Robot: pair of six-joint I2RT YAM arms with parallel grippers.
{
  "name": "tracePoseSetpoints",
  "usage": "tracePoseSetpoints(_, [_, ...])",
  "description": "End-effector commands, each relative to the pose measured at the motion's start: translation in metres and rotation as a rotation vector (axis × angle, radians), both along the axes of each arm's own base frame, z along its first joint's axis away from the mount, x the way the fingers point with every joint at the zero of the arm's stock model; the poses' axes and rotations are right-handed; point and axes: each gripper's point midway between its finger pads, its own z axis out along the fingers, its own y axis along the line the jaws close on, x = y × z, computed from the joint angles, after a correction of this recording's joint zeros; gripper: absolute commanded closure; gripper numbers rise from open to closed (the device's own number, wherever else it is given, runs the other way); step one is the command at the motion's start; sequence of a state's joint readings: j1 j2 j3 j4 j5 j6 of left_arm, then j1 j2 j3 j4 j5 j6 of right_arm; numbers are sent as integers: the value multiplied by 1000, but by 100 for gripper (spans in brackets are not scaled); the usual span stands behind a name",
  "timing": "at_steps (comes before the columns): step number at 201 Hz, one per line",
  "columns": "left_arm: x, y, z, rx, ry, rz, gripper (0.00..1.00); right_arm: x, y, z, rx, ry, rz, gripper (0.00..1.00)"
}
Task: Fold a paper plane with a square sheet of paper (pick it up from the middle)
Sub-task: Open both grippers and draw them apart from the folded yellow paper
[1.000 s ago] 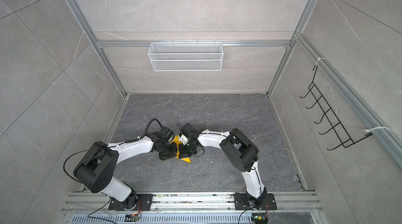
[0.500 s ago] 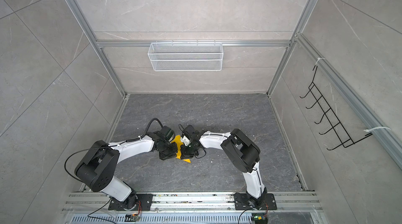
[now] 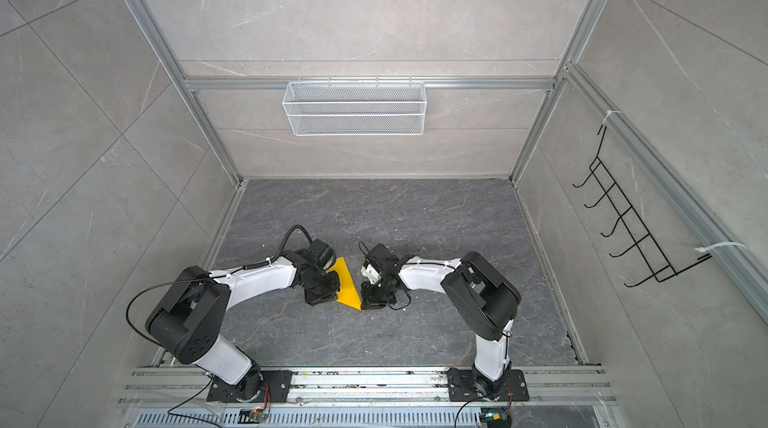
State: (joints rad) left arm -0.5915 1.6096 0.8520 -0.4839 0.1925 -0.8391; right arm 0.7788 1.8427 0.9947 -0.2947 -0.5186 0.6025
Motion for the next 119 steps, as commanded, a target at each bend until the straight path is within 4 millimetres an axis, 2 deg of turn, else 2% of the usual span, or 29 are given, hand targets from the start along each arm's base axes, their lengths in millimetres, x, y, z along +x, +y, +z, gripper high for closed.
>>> tracePoseSetpoints(1, [-3, 18, -8, 102, 17, 12, 95, -20, -44, -25, -180, 48, -15, 96])
tracePoseSetpoints(25, [11, 6, 9, 55, -32, -11, 93, -3, -26, 8, -67, -75, 13, 94])
tracePoseSetpoints(41, [25, -6, 31, -2, -96, -19, 89, 12, -12, 33, 6, -171, 37, 90])
tracePoseSetpoints(61, [40, -16, 59, -62, -182, -7, 82, 25, -1, 52, 59, -265, 72, 83])
tracePoseSetpoints(80, [46, -12, 72, -73, -228, 29, 75, 38, 8, 64, 92, -339, 88, 74])
tracePoseSetpoints(119, [39, 14, 69, -92, -267, 144, 58, 52, 24, 77, 161, -437, 117, 55])
